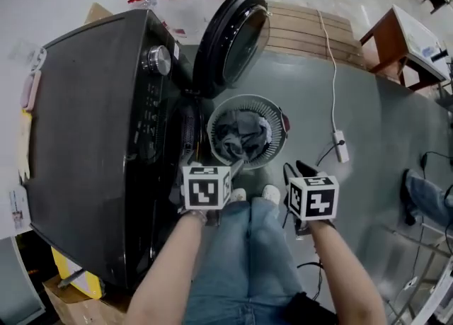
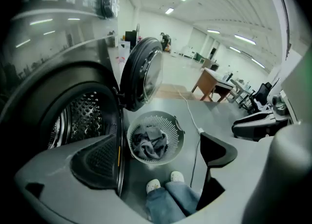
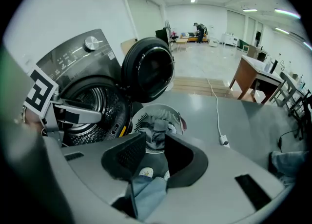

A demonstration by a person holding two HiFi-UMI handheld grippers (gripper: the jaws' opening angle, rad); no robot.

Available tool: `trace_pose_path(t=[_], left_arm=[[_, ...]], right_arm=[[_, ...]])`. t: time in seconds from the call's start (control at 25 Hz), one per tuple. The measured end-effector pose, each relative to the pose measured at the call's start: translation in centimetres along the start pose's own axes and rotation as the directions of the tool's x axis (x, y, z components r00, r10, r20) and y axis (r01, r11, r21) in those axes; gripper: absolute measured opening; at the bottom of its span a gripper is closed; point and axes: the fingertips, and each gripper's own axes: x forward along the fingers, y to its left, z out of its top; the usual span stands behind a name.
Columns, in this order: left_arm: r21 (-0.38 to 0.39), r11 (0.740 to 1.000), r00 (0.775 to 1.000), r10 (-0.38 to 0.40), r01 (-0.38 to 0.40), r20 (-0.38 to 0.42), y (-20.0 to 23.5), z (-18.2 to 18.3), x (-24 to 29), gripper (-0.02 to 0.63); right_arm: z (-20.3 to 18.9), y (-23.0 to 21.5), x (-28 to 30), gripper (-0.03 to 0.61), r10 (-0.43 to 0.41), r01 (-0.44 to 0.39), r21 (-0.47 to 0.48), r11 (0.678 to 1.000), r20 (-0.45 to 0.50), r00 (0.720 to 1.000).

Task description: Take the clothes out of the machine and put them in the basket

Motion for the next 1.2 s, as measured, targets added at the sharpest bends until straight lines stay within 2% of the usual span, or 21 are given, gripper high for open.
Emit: trace_pose_path(t=[0.16, 0.4, 0.52, 0.64, 0.84, 1.08, 1.2], left_arm=[[0.025, 1.000, 1.000, -0.008, 0.007, 0.029, -0.7, 1.5, -3.9, 0.537], [0.167, 0.986, 0.991, -0.014, -0.008, 0.131, -2.0, 6.3, -10.0, 0.537], [0.194, 0.981, 0.985, -0.016, -0.018, 0.170, -2.3, 7.4, -12.3, 0.537], [0.176, 0.984, 0.977, -0.029, -0.008, 0.211, -2.5, 8.5, -14.3, 0.537], [0.153, 0.988, 0.964, -0.042, 0.002, 0.262, -2.6, 10.0, -16.2, 0.537], [0.107, 0.994, 0.928, -0.017, -0.025, 0.372, -3.3, 12.2, -19.6, 0.537], [0.100, 0.994, 0.907, 0.002, -0.049, 0.421, -4.1, 12.8, -21.4, 0.537]], right_arm=[[1.9, 1.2, -4.3, 0.120, -0.011, 0.011, -0.032, 0.999, 0.017, 1.000], [7.1, 2.8, -11.3, 0.117, -0.005, 0.011, -0.051, 0.999, 0.109, 0.994], [8.4, 3.6, -13.5, 0.115, 0.021, -0.018, -0.021, 1.000, 0.150, 0.989], [9.1, 4.3, -15.3, 0.114, 0.055, -0.066, 0.051, 0.997, 0.180, 0.982], [10.2, 5.3, -17.7, 0.114, 0.068, -0.085, 0.062, 0.994, 0.238, 0.969], [12.3, 5.2, -21.9, 0.112, 0.090, -0.105, 0.021, 0.994, 0.361, 0.928], [13.2, 4.7, -23.4, 0.071, 0.106, -0.119, 0.002, 0.993, 0.434, 0.895]])
